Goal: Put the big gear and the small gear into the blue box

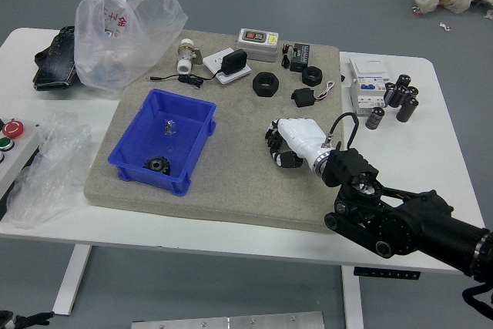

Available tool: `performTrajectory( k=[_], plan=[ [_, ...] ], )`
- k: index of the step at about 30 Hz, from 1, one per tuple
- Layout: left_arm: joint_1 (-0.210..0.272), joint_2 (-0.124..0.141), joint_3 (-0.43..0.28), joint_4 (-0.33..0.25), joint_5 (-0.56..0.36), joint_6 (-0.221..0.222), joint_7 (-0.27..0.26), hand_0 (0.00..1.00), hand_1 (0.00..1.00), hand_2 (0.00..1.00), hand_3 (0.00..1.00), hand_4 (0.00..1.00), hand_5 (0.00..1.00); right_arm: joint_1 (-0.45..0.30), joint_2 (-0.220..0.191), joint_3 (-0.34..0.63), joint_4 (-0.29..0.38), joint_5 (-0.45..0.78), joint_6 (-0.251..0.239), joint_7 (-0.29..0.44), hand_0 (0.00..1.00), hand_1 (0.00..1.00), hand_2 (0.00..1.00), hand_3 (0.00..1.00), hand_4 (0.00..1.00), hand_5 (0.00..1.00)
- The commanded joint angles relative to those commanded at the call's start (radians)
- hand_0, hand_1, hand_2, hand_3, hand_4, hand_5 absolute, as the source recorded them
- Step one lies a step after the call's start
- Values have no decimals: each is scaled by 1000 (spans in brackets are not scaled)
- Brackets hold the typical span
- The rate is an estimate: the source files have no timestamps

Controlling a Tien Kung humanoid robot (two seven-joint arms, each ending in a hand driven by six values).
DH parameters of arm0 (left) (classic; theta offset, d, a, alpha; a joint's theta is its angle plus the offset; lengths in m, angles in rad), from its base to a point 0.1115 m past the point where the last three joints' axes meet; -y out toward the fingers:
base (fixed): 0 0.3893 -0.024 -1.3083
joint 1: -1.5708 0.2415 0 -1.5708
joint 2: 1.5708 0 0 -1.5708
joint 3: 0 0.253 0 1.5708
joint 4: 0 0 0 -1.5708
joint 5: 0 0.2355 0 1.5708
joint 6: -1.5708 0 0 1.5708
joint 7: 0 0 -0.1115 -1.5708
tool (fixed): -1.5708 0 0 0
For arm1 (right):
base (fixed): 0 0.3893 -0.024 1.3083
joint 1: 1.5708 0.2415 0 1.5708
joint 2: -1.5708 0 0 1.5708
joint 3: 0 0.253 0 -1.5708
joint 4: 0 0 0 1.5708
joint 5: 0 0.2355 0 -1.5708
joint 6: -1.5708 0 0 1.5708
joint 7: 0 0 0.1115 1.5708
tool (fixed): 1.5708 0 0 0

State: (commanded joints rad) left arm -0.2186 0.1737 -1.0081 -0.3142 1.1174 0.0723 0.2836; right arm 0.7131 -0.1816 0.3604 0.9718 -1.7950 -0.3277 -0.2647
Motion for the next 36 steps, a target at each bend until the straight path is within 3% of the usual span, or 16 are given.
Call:
performTrajectory(
  k=[3,10,18,24,25,30,31,36],
  plan=[
    [0,0,2,0,-3,1,-2,590,240,273,566,693,462,4,-9,11,24,-12,-4,3,694,450,410,477,292,2],
    [3,-1,1,-1,-3,0,0,590,240,276,566,694,464,13,-28,37,162,-55,-5,13,693,450,407,474,283,2],
    [5,-3,-5,-2,6,-4,5,591,241,277,567,694,464,51,30,-21,308,-85,7,11,702,468,416,487,298,2],
    [7,-2,-11,-3,15,-5,10,590,241,280,567,694,465,73,54,-43,326,-72,5,33,706,482,441,513,325,2],
    [7,-2,-12,-3,17,-6,11,590,241,282,567,693,469,78,59,-49,324,-65,4,38,710,524,474,541,339,2],
    [8,-3,-16,-4,22,-7,14,590,241,282,567,693,469,100,82,-79,321,-37,1,52,710,524,474,541,339,2],
    [8,-3,-17,-4,23,-7,15,590,244,282,567,693,472,106,87,-87,319,-30,1,55,723,595,532,570,299,2],
    [6,-5,-23,-5,33,-9,17,590,244,282,567,693,472,134,117,-116,286,25,3,84,723,595,532,570,299,2]
  ],
)
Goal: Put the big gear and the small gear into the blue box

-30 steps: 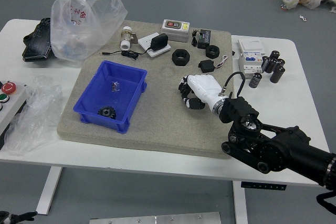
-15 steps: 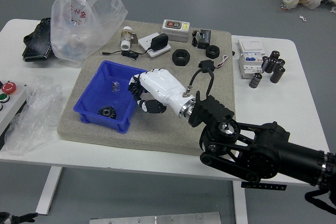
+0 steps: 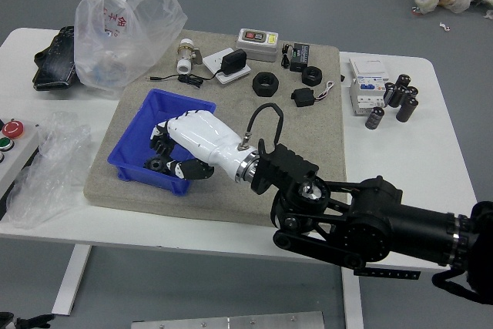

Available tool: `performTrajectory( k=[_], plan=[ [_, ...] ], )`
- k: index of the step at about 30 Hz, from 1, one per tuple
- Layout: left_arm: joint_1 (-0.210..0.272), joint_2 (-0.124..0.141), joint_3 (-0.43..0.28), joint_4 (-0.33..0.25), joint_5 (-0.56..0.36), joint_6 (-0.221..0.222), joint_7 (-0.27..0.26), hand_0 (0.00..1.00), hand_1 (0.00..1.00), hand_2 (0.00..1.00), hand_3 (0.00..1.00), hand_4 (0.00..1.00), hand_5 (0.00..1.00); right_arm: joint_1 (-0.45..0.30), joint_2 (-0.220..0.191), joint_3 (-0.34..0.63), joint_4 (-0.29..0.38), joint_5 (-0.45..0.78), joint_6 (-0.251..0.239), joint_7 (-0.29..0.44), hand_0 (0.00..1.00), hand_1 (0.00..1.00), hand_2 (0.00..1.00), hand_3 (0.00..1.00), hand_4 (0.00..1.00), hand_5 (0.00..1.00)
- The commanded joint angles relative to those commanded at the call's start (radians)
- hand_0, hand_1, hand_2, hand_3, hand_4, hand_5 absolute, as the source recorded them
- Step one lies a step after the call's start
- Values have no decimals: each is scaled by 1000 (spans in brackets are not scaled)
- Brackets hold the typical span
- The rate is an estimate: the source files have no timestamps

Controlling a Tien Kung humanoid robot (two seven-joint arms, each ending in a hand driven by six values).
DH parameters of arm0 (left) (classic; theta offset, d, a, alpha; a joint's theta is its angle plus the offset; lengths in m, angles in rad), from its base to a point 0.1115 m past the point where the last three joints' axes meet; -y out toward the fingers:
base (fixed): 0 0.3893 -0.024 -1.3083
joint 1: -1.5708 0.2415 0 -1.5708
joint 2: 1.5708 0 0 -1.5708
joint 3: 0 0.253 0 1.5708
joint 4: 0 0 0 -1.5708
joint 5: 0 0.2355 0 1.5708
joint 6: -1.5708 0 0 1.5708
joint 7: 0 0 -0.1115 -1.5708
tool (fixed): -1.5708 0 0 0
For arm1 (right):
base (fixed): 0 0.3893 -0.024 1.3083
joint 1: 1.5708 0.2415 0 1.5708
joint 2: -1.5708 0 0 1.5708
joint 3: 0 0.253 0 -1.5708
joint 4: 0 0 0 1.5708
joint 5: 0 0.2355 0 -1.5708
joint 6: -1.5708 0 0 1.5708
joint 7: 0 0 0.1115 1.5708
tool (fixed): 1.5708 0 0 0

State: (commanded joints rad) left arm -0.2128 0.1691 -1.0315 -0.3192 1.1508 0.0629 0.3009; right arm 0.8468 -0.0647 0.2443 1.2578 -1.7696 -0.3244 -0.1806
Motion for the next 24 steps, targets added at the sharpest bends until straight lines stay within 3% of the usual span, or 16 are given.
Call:
performTrajectory(
  k=[1,6,7,12,13,19,24],
  plan=[
    [-1,-1,-2,0,2,0,0,590,244,284,568,693,473,0,5,7,-17,13,6,6,901,928,952,979,466,84],
    [-2,-1,-7,-1,10,-2,4,590,244,284,568,693,473,-3,12,47,-68,28,20,17,901,928,952,979,466,84],
    [-2,-1,-9,-2,12,-2,6,590,244,285,569,694,474,-3,13,52,-73,28,21,17,998,998,998,998,900,386],
    [0,1,-15,-3,17,-2,10,590,244,285,569,694,474,-6,13,71,-83,33,33,24,998,998,998,998,900,386],
    [1,1,-15,-3,16,-2,10,591,244,283,569,694,474,-5,13,74,-81,35,37,27,998,998,998,998,998,563],
    [2,-3,-14,-3,14,-1,9,591,244,283,569,695,474,-8,-12,148,-47,33,31,34,998,998,998,998,998,583],
    [2,-2,-10,-3,7,1,8,591,244,283,569,695,474,-21,-69,261,-16,28,21,49,998,998,998,998,998,583]
  ],
)
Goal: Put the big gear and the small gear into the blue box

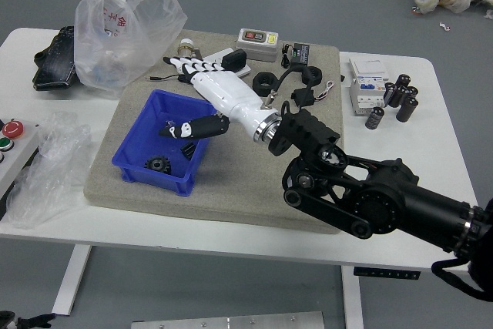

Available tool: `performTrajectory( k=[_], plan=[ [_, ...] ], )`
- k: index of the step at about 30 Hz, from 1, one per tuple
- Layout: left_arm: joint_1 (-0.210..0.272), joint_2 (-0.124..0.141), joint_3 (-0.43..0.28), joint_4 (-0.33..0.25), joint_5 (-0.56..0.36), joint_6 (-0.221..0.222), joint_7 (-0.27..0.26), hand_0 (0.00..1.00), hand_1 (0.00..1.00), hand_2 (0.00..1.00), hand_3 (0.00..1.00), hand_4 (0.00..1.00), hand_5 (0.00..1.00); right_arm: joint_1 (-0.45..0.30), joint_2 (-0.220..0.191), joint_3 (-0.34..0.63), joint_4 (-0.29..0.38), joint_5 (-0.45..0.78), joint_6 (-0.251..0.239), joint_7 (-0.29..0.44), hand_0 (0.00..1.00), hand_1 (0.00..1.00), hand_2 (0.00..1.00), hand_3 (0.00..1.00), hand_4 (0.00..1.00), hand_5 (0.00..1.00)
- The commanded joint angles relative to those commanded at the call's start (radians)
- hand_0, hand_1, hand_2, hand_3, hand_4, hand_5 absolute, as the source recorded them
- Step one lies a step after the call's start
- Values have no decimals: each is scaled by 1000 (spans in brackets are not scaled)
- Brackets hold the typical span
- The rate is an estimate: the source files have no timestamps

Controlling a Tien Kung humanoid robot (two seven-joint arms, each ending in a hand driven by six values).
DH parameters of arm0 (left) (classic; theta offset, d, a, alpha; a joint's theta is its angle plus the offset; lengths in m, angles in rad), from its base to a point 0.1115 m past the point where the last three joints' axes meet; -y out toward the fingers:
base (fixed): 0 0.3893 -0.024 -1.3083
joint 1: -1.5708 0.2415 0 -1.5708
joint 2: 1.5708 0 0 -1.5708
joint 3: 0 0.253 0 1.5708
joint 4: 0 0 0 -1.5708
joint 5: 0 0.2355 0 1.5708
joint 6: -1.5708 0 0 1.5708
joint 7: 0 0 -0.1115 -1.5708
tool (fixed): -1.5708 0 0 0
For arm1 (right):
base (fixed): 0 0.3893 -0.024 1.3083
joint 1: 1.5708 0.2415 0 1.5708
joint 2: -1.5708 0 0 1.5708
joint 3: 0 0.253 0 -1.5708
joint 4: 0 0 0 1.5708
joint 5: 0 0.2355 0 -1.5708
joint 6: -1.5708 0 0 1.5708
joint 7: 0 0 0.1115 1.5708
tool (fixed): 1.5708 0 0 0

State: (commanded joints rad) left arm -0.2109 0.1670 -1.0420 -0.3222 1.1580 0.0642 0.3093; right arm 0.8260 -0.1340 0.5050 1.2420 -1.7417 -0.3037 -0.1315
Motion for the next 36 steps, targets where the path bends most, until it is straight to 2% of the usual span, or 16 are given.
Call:
performTrajectory(
  k=[7,12,13,18,19,24,25,30,31,36],
  plan=[
    [-1,1,2,0,-7,3,0,591,245,289,569,695,476,-39,-55,178,21,-30,-6,22,998,998,998,998,998,611],
    [-2,-1,8,1,-15,5,-3,591,245,289,569,695,476,-83,-68,289,36,-40,-14,38,998,998,998,998,998,611],
    [-2,-1,9,1,-16,5,-3,591,246,292,569,696,476,-93,-68,312,39,-39,-15,44,998,998,998,998,998,644],
    [-5,-4,15,1,-24,6,-4,591,246,292,569,696,476,-146,-72,414,49,-18,-8,96,998,998,998,998,998,644],
    [-7,-5,16,1,-26,7,-5,593,261,312,571,696,477,-159,-74,433,51,-19,-7,108,998,998,998,998,998,865],
    [-16,-5,23,3,-32,11,-11,593,261,312,571,696,477,-220,-90,488,57,-10,-11,147,998,998,998,998,998,865],
    [-18,-4,25,3,-32,12,-13,598,366,391,577,696,477,-233,-94,497,57,-5,-13,153,998,998,998,998,998,922],
    [-25,-5,63,12,-62,19,-41,598,366,391,577,696,477,-318,-127,551,65,41,-26,193,998,998,998,998,998,922],
    [-26,-6,85,16,-81,24,-56,618,548,506,582,695,476,-345,-139,568,69,52,-28,201,998,998,998,998,998,930],
    [-33,-11,109,23,-93,48,-98,618,548,506,582,695,476,-451,-185,599,82,61,-28,192,998,998,998,998,998,930]
  ],
)
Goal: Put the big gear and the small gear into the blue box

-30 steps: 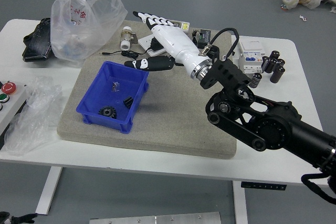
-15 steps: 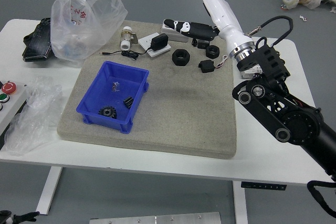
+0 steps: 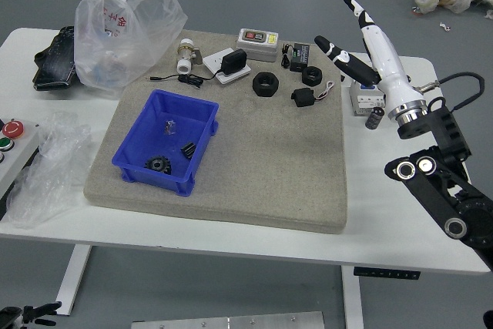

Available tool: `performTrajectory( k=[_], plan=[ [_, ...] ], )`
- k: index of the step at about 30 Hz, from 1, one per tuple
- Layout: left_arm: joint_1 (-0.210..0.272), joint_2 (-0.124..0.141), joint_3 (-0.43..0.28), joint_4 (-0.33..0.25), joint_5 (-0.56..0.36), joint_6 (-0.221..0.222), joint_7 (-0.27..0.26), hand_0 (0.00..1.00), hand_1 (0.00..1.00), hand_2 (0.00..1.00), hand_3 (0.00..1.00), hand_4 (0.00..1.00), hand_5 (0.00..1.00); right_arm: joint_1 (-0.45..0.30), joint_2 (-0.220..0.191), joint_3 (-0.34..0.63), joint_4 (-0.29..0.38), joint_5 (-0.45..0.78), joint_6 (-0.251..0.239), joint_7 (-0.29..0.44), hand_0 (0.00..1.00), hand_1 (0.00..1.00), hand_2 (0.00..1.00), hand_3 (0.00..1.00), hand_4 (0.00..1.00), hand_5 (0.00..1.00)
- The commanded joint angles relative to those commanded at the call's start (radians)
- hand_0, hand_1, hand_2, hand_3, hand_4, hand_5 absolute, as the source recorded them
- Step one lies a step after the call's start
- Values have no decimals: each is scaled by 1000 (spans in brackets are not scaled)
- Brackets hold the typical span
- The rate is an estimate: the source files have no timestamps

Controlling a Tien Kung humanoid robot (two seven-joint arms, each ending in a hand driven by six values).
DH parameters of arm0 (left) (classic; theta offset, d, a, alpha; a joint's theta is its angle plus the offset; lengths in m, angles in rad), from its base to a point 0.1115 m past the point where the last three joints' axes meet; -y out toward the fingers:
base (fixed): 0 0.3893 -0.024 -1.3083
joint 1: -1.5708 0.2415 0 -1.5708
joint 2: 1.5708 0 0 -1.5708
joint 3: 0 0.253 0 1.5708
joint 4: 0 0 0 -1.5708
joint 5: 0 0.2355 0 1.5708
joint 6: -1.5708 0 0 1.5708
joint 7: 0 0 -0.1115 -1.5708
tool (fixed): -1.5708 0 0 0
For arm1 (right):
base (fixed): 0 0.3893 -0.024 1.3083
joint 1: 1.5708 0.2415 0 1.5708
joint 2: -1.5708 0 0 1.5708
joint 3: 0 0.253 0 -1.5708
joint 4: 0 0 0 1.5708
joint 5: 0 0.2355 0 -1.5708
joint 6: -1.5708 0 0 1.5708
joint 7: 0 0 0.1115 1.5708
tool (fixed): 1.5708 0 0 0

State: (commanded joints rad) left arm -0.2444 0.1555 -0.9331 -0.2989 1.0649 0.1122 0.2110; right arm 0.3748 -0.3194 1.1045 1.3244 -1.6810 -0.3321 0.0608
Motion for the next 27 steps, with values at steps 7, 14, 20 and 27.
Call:
performTrajectory(
  k=[7,14,20,27],
  plan=[
    [-8,7,13,5,4,6,-19,670,682,664,611,702,490,-158,-21,16,-28,14,-4,3,998,949,998,998,998,927],
    [-15,24,0,6,38,-9,-4,666,667,654,609,699,483,-194,-12,-3,-46,6,-6,-3,998,937,997,998,998,919],
    [-20,31,6,7,48,-19,-3,661,657,642,608,697,480,-179,-1,-26,-48,-21,-5,-22,998,934,989,998,998,924],
    [-14,38,-4,6,70,-31,5,658,652,637,607,698,483,-179,7,-33,-49,-27,-5,-28,998,942,987,998,998,924]
  ],
)
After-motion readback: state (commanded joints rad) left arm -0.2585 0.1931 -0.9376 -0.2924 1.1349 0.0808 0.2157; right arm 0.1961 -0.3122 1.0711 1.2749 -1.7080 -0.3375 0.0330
